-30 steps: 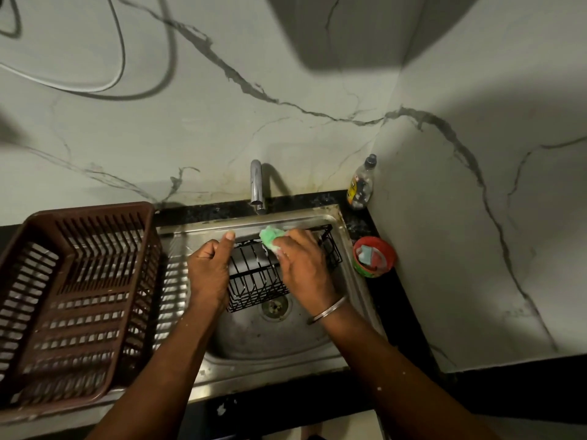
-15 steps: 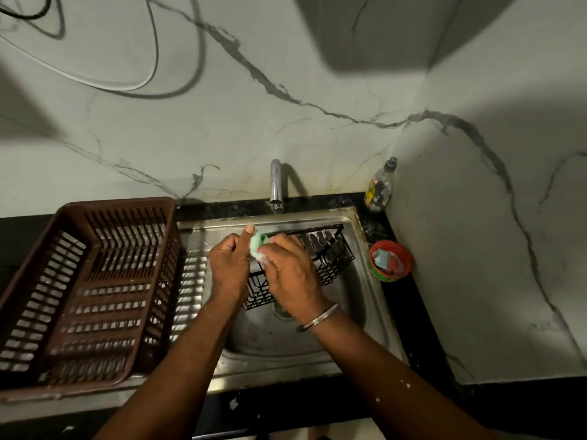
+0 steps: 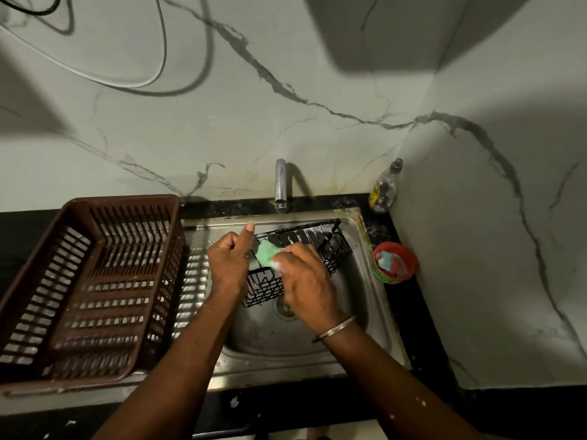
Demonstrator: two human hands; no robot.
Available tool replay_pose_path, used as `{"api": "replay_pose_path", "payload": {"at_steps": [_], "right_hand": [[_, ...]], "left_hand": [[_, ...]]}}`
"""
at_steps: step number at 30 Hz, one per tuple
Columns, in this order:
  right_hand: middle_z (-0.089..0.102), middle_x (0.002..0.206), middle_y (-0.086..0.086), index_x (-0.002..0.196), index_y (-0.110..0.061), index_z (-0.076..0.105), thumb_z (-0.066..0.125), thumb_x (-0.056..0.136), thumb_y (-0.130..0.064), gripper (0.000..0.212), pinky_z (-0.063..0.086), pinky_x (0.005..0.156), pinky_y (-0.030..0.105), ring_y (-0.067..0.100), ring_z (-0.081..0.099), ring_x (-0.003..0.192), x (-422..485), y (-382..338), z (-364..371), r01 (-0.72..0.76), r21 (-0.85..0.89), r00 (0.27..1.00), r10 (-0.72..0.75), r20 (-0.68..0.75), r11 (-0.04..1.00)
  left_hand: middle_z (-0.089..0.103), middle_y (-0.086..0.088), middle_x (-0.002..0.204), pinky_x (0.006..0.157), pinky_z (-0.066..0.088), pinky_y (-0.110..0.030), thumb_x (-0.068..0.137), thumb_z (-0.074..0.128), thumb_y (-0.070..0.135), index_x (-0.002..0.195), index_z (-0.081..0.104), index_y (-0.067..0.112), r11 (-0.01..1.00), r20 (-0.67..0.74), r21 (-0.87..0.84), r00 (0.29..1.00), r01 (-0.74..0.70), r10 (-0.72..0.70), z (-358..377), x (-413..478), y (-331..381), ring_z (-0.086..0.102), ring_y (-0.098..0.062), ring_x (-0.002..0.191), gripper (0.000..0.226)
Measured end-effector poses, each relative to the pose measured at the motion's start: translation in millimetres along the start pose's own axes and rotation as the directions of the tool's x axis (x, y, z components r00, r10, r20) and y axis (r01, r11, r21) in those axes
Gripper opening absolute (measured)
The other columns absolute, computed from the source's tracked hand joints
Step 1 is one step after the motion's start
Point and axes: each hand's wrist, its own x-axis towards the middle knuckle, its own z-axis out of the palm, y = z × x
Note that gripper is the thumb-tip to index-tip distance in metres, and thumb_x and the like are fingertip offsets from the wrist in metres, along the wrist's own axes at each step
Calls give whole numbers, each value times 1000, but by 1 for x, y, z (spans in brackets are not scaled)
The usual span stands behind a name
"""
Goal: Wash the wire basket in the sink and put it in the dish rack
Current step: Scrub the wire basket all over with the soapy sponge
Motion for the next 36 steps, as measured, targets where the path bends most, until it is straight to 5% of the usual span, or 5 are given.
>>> {"api": "replay_pose_path", "payload": {"at_steps": [8, 13, 18, 24, 36], "right_hand": [[63, 104, 3, 107, -11, 75, 63, 95, -11, 17, 50, 87, 30, 18, 55, 100, 34, -8, 9, -164, 35, 983, 166, -79, 986], [61, 105, 0, 105, -11, 74, 60, 97, -14, 16, 50, 81, 32, 16, 52, 98, 0, -1, -1, 6, 51, 996, -10, 91, 999], [60, 95, 0, 99, -14, 74, 62, 98, -13, 12, 49, 80, 36, 18, 55, 90, 30, -9, 12, -97, 105, 995, 100, -23, 990], [59, 99, 3, 95, -13, 72, 62, 94, -5, 13, 49, 82, 39, 23, 55, 94, -4, -2, 3, 125, 105, 979, -140, 148, 987], [56, 100, 0, 104, -14, 70, 58, 97, -9, 15, 53, 76, 32, 14, 54, 88, 16, 2, 0, -55, 49, 998, 53, 40, 997]], "left_hand": [[37, -10, 60, 57, 41, -34, 97, 75, 40, 62, 50, 18, 997, 24, 56, 999, -44, 43, 14, -14, 13, 35, -24, 59, 49], [42, 8, 49, 47, 38, -24, 97, 75, 37, 53, 47, 25, 999, -20, 53, 1000, -13, 14, 9, -10, 15, 37, -11, 45, 54], [40, -9, 60, 48, 35, -24, 102, 71, 32, 67, 54, -4, 992, 28, 101, 997, -78, 75, 13, -18, 15, 37, -18, 56, 52], [52, -3, 53, 49, 43, -24, 97, 76, 37, 65, 57, 0, 999, -26, 50, 1000, 4, -2, 3, -10, 9, 47, -15, 49, 52], [41, -4, 54, 46, 39, -19, 98, 75, 34, 66, 53, 8, 990, -31, 135, 998, -41, 46, -2, -7, 11, 37, -13, 48, 47]]}}
